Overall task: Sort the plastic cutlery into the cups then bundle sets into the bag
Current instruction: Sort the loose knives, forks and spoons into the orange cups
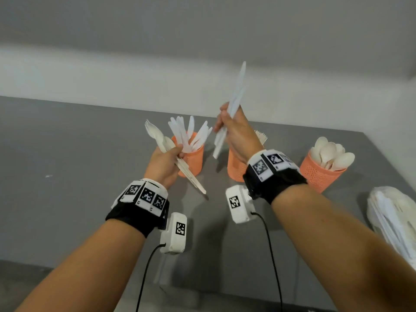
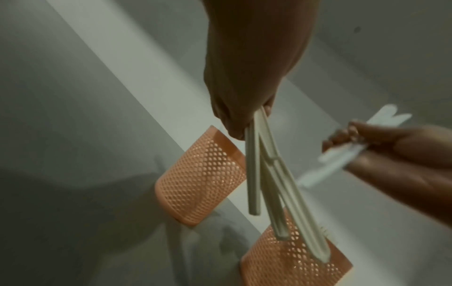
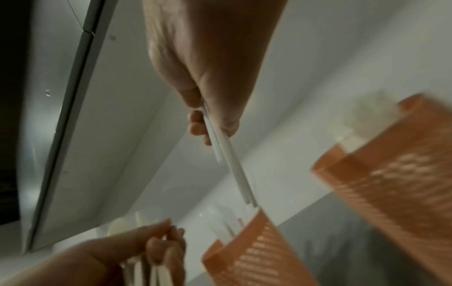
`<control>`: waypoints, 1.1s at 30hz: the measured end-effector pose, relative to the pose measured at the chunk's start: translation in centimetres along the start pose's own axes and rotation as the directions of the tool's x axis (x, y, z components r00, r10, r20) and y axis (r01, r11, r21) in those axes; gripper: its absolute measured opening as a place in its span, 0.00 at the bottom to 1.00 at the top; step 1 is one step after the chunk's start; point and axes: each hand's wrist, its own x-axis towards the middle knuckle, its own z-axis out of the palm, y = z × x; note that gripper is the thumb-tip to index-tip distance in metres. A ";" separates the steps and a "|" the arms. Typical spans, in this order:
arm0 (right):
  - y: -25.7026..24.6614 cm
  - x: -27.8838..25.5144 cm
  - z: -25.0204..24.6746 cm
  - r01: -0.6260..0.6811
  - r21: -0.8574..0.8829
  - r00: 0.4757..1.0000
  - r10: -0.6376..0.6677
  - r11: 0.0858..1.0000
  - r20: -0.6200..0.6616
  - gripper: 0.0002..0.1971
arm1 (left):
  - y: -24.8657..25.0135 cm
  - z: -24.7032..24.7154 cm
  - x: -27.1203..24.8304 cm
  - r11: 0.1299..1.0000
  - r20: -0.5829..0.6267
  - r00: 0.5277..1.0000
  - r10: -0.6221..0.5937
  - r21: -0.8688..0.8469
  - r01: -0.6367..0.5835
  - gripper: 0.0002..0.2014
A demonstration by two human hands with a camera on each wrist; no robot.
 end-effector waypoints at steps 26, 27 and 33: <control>1.0 -0.3 1.1 -0.066 -0.317 0.991 0.100 0.946 0.094 0.14 | -0.7 1.3 0.5 0.967 0.534 0.809 -0.246 0.081 0.241 0.16; 0.8 -0.5 0.8 -0.096 -0.299 0.987 0.129 0.949 0.091 0.16 | -0.9 1.7 0.3 0.965 0.541 0.803 -0.249 0.073 0.250 0.16; -0.9 -0.9 -1.3 -0.124 -0.244 0.992 0.119 0.962 -0.036 0.21 | -1.8 3.1 -0.4 0.941 0.584 0.745 -0.322 0.108 0.322 0.16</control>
